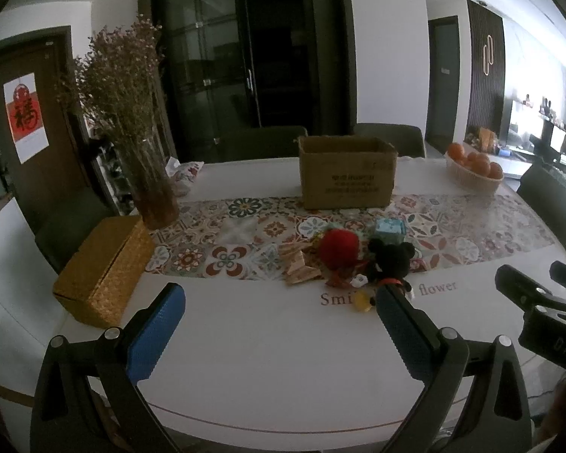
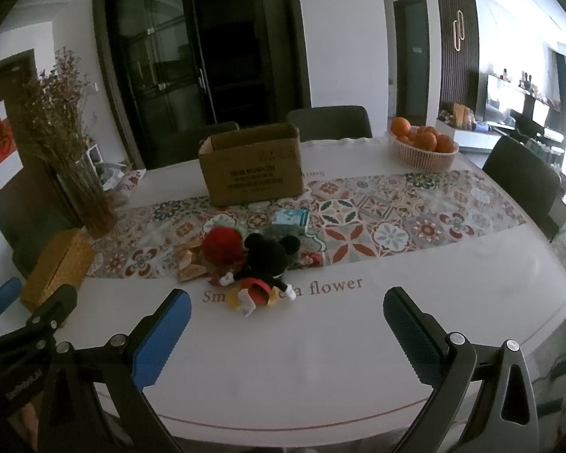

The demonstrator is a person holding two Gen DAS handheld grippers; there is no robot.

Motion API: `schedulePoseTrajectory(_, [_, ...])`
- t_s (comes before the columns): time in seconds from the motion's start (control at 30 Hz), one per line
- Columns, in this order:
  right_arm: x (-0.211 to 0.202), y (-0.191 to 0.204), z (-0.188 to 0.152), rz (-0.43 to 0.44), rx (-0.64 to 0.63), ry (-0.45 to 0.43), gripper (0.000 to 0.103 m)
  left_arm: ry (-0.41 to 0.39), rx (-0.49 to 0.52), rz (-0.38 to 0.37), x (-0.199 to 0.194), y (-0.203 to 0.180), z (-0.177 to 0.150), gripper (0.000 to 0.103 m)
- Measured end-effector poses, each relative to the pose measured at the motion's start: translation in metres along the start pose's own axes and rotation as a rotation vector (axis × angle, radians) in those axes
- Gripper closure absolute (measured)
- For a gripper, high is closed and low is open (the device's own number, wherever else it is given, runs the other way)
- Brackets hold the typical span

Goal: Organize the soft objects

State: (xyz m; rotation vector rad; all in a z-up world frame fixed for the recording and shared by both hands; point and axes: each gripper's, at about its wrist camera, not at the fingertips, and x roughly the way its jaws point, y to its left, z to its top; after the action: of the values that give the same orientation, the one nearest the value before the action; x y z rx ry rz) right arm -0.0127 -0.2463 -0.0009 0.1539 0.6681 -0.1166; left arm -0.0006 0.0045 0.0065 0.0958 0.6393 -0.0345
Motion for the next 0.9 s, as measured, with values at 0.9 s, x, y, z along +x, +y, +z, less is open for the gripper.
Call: schedulePoseTrajectory(0.9, [0.0064, -0.0014, 0.0034, 0.005, 0.008, 0.007, 0.0, 0.008, -0.001, -0.005, 0.0076, -0.0006, 0.0034, 0.0])
